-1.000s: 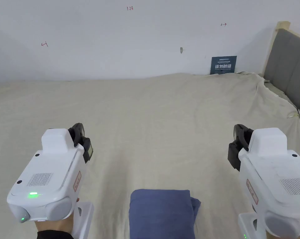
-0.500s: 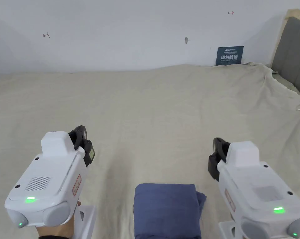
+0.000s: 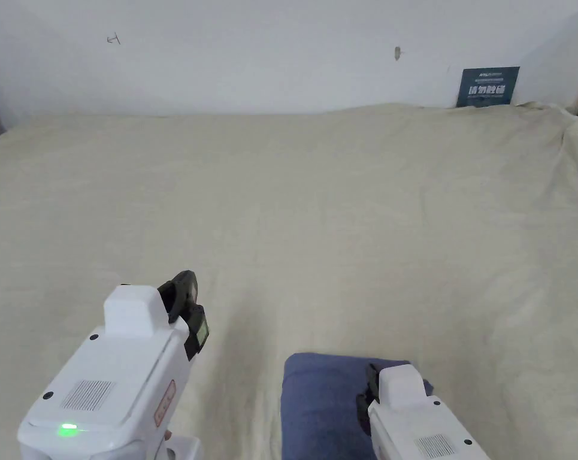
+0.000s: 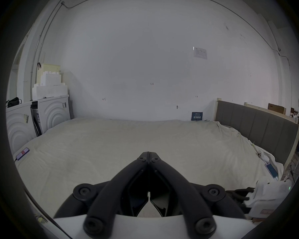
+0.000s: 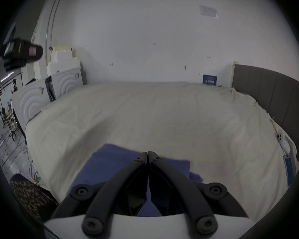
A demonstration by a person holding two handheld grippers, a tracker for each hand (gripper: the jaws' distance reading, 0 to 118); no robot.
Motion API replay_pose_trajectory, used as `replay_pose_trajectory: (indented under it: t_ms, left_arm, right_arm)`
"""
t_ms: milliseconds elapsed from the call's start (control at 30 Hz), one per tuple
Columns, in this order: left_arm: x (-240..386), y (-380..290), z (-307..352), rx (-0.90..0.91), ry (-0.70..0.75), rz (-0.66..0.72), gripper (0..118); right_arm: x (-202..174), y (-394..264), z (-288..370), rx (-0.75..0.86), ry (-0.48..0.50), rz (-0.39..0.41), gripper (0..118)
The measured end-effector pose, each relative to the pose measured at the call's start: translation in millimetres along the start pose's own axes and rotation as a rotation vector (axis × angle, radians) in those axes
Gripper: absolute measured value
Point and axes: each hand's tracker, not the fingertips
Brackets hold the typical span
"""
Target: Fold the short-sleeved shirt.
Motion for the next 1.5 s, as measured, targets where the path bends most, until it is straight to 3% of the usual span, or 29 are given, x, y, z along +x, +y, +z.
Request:
replay_pose_trajectory:
  t_ms: [167,267,367,500,567,667,733,933,1100,1233,1300,1500]
  left_arm:
    - [0.4,-15.6,-3.9,-0.044,-0.008,0.006,0]
    - [1.1,-23.6,-7.3,-0.075,-0.025,0.029,0]
    - [2.0,-32.1,-13.6,-0.159,-0.078,0.058,0]
    - [0.4,-50.3,-37.5,-0.386,-0.191,0.206,12]
    - [0.8,-62.9,-54.6,-0.550,-0.233,0.282,34]
    - [2.3,-88.3,-78.1,-0.722,-0.282,0.372,81]
    - [3.5,-103.0,-89.9,-0.777,-0.318,0.390,95]
    - [4.9,-137.0,-126.8,-0.938,-0.405,0.427,95]
    - [5.5,-144.7,-141.4,-0.950,-0.482,0.442,89]
    - [6.8,-143.9,-148.9,-0.979,-0.524,0.426,50]
    - [9.3,-147.4,-150.3,-1.004,-0.543,0.432,47]
    - [16.3,-147.0,-143.2,-0.968,-0.511,0.433,21]
  right_arm:
    - [1.4,-35.3,-22.5,-0.128,-0.033,-0.002,0]
    - [1.6,-48.7,-23.5,-0.069,-0.033,0.033,0]
    - [4.1,-46.8,-25.0,-0.089,-0.028,0.007,0]
    - [5.5,-48.9,-23.9,-0.082,-0.021,-0.005,0]
    - [6.0,-48.7,-24.0,-0.081,-0.020,-0.005,0]
    - [7.3,-47.6,-23.7,-0.086,-0.014,-0.013,0]
    - [7.6,-47.7,-23.4,-0.086,-0.011,-0.011,0]
    - [9.6,-48.0,-23.4,-0.088,-0.004,-0.015,0]
    - [9.8,-48.1,-23.1,-0.087,-0.003,-0.015,0]
    - [10.1,-48.5,-23.1,-0.086,-0.002,-0.014,0]
    - [10.5,-46.8,-22.2,-0.088,0.002,-0.014,0]
    - [21.5,-21.0,-6.7,-0.105,0.038,-0.044,0]
